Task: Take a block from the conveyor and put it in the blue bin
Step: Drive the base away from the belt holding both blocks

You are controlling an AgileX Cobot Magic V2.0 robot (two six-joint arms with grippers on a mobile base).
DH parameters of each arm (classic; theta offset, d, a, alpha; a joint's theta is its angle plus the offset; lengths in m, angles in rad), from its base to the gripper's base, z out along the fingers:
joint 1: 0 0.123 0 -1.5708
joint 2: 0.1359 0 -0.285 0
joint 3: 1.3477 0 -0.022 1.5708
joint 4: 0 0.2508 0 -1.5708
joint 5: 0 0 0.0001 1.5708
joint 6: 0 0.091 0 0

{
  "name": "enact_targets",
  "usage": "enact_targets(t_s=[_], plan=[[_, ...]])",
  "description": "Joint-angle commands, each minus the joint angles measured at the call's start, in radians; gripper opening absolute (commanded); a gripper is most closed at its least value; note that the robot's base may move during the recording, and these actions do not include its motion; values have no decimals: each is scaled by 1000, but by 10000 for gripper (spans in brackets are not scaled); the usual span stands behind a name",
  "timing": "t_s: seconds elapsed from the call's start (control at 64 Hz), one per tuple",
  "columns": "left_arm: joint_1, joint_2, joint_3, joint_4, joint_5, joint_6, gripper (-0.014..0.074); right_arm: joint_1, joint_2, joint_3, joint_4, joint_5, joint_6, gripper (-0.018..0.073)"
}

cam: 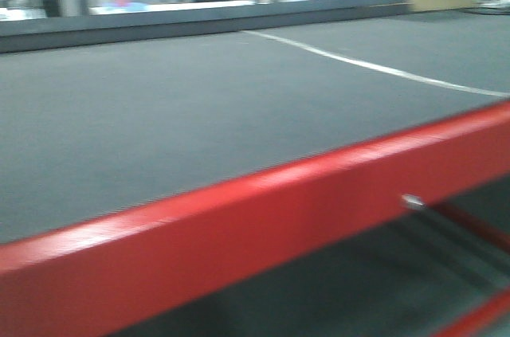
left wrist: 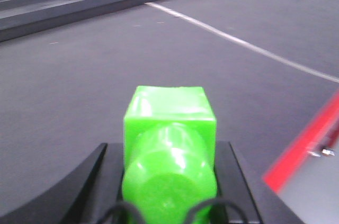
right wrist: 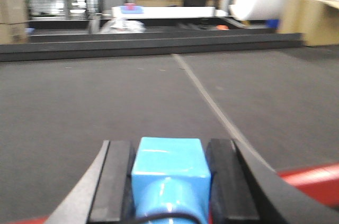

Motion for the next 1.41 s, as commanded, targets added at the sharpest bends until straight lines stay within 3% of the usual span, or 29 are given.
enact_targets(t_s=[0.0,1.391], plan=[[-7,-6,-1,-4,-26,-8,-111,-1,-2,3,-9,-19,-4,-162],[-7,-6,-1,-4,-26,-8,-111,-1,-2,3,-9,-19,-4,-162]])
